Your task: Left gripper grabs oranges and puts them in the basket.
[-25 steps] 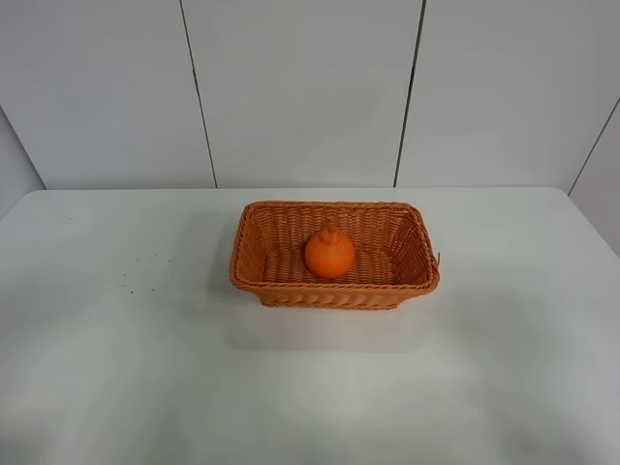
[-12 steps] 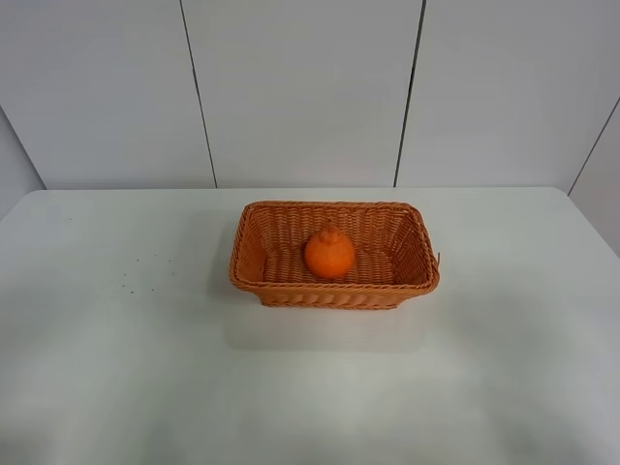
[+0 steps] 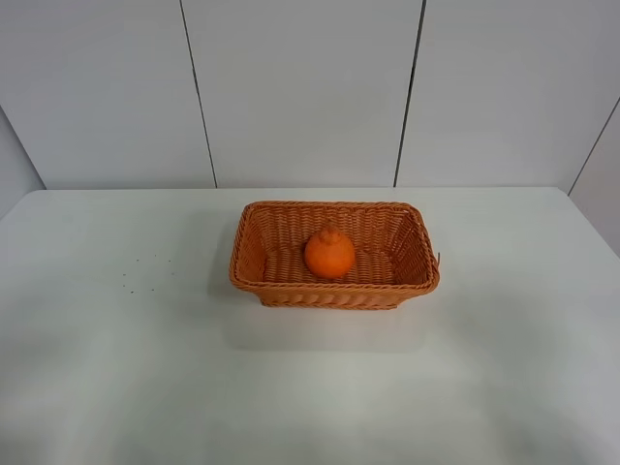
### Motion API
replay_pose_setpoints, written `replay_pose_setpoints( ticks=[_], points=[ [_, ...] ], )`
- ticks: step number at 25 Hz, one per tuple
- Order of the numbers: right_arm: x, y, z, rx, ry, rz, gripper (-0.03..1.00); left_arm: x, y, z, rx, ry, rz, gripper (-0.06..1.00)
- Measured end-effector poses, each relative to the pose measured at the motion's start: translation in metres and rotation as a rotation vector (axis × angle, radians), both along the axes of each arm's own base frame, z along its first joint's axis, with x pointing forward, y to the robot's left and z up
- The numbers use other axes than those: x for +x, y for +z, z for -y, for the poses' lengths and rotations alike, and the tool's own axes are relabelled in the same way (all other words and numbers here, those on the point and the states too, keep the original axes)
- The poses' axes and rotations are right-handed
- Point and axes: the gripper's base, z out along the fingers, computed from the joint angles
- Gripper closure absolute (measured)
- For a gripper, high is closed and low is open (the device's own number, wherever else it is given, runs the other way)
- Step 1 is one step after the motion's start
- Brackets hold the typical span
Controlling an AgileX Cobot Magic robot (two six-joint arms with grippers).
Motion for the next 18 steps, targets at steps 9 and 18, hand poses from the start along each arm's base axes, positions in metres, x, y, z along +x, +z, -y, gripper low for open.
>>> replay_pose_setpoints(
  ticks=[9, 18],
  points=[
    [0.0, 0.0, 0.0, 0.0, 0.0, 0.0, 0.27, 0.0001, 0.0, 0.0004, -0.004, -0.003, 0.001, -0.02],
    [0.0, 0.0, 0.0, 0.0, 0.0, 0.0, 0.27, 0.0001, 0.0, 0.0004, -0.004, -0.003, 0.001, -0.02]
  ],
)
